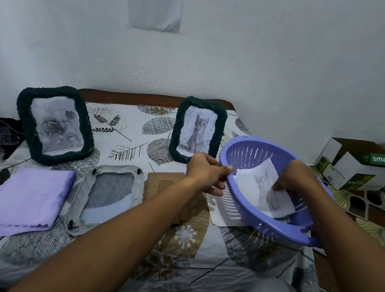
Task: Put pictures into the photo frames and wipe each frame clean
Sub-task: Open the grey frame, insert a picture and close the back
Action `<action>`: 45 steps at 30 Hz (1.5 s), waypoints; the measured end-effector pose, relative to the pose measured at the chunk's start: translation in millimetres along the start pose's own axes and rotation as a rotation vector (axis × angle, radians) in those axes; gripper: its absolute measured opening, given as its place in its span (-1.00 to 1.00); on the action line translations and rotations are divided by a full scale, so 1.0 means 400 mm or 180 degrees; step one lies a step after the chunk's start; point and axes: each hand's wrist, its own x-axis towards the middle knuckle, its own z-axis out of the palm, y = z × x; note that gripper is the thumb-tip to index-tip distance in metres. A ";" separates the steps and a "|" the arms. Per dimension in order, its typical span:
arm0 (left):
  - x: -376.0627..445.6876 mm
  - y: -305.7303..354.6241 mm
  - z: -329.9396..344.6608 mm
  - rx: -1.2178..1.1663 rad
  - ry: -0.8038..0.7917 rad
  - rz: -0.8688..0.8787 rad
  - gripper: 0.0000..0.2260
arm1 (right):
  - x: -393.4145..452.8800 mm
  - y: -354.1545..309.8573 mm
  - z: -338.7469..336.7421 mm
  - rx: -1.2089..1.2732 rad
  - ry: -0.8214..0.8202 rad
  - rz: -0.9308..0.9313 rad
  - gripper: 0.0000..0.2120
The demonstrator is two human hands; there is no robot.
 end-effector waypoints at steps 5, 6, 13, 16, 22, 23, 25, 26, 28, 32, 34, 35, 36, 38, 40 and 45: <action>0.013 0.000 0.009 0.0891 0.0682 0.0656 -0.72 | -0.039 -0.013 -0.053 0.1456 -0.0247 0.0023 -0.77; 0.011 0.006 0.012 0.0975 0.0764 0.0944 -0.76 | -0.050 -0.014 -0.064 0.1925 -0.0433 0.0030 -0.81; -0.040 0.111 0.073 -0.0321 -0.0451 0.0530 -0.75 | -0.142 -0.039 -0.110 0.3687 -0.0986 -0.0582 -0.82; -0.056 0.148 0.080 -0.0802 -0.0810 0.0129 -0.69 | -0.176 -0.071 -0.110 0.3789 -0.0866 -0.0985 -0.85; -0.066 0.180 0.033 -0.1216 -0.0726 0.0136 -0.63 | -0.234 -0.138 -0.111 0.3346 -0.0494 -0.1622 -0.80; -0.067 0.183 0.020 -0.1250 -0.0682 0.0149 -0.65 | -0.240 -0.151 -0.111 0.3256 -0.0390 -0.1630 -0.84; -0.071 0.183 -0.006 -0.1243 -0.0592 0.0213 -0.80 | -0.254 -0.175 -0.109 0.3061 -0.0252 -0.1659 -0.88; -0.075 0.182 -0.020 -0.1210 -0.0532 0.0231 -0.88 | -0.262 -0.187 -0.104 0.2950 -0.0240 -0.1701 -0.90; -0.083 0.179 -0.051 -0.1129 -0.0376 0.0246 -0.94 | -0.274 -0.211 -0.090 0.2728 -0.0165 -0.1799 -0.84; -0.094 0.159 -0.153 -0.0943 0.0006 0.0305 -0.92 | -0.280 -0.264 -0.054 0.2542 0.0195 -0.1708 -0.81; -0.105 0.139 -0.215 -0.0817 0.0095 0.0312 -0.89 | -0.273 -0.291 -0.027 0.2762 0.0070 -0.1512 -0.60; -0.111 0.127 -0.247 -0.0739 0.0130 0.0289 -0.84 | -0.270 -0.309 -0.010 0.2933 -0.0084 -0.1388 -0.56; -0.116 0.114 -0.275 -0.0671 0.0168 0.0252 -0.81 | -0.270 -0.327 0.006 0.3088 -0.0276 -0.1240 -0.59; -0.127 0.088 -0.331 -0.0632 0.0268 0.0128 -0.79 | -0.280 -0.369 0.044 0.3233 -0.0701 -0.1002 -0.75; -0.135 0.061 -0.384 -0.0587 0.0357 0.0035 -0.81 | -0.295 -0.407 0.088 0.3215 -0.1009 -0.0932 -0.90; -0.142 -0.027 -0.534 0.0829 0.1089 0.0383 -0.56 | -0.324 -0.477 0.207 0.3225 -0.1540 -0.0754 -0.93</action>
